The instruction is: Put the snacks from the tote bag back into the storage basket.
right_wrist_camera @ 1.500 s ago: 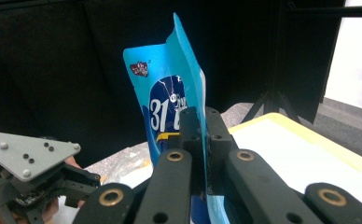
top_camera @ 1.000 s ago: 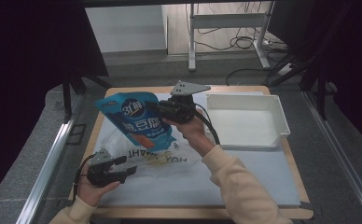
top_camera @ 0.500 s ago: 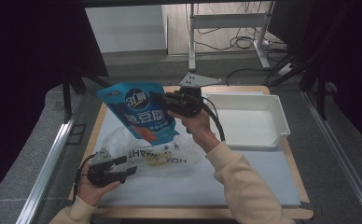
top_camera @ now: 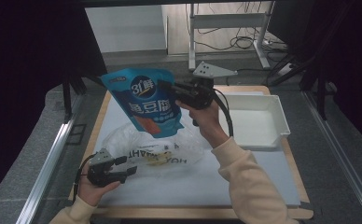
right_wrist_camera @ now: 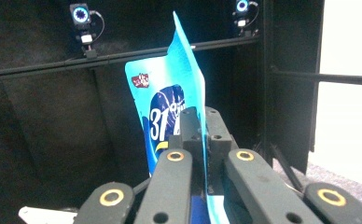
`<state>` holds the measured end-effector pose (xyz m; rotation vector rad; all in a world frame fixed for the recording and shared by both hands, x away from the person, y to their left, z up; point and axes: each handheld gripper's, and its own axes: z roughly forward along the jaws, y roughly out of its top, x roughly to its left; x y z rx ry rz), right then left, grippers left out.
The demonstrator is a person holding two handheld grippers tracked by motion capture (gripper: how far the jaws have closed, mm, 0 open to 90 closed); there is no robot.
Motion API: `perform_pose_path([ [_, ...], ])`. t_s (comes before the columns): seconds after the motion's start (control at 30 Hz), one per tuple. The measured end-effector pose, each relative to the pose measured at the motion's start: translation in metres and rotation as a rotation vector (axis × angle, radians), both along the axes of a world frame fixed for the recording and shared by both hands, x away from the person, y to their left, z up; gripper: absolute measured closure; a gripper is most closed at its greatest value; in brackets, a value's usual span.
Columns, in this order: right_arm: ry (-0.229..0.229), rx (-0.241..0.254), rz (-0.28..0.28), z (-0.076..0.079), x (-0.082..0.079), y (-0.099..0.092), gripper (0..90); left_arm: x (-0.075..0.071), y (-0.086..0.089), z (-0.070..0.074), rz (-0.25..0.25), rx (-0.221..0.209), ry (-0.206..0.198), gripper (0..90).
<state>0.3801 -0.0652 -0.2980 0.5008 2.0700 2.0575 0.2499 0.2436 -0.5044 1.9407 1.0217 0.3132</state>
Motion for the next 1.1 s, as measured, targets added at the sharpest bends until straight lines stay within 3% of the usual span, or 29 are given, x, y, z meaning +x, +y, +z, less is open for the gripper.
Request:
perform_pose_path([
  [0.3, -0.021, 0.01, -0.047, 0.015, 0.002, -0.023, 89.0, 0.001, 0.0, 0.0, -0.001, 0.005, 0.001, 37.6],
  [0.83, -0.034, 0.038, -0.137, 0.021, 0.008, -0.067, 89.0, 0.001, -0.001, -0.001, -0.003, 0.004, 0.002, 37.1],
  [1.1, -0.054, 0.03, -0.17, 0.024, 0.008, -0.084, 89.0, 0.002, -0.001, 0.0, -0.006, 0.005, 0.004, 37.0],
])
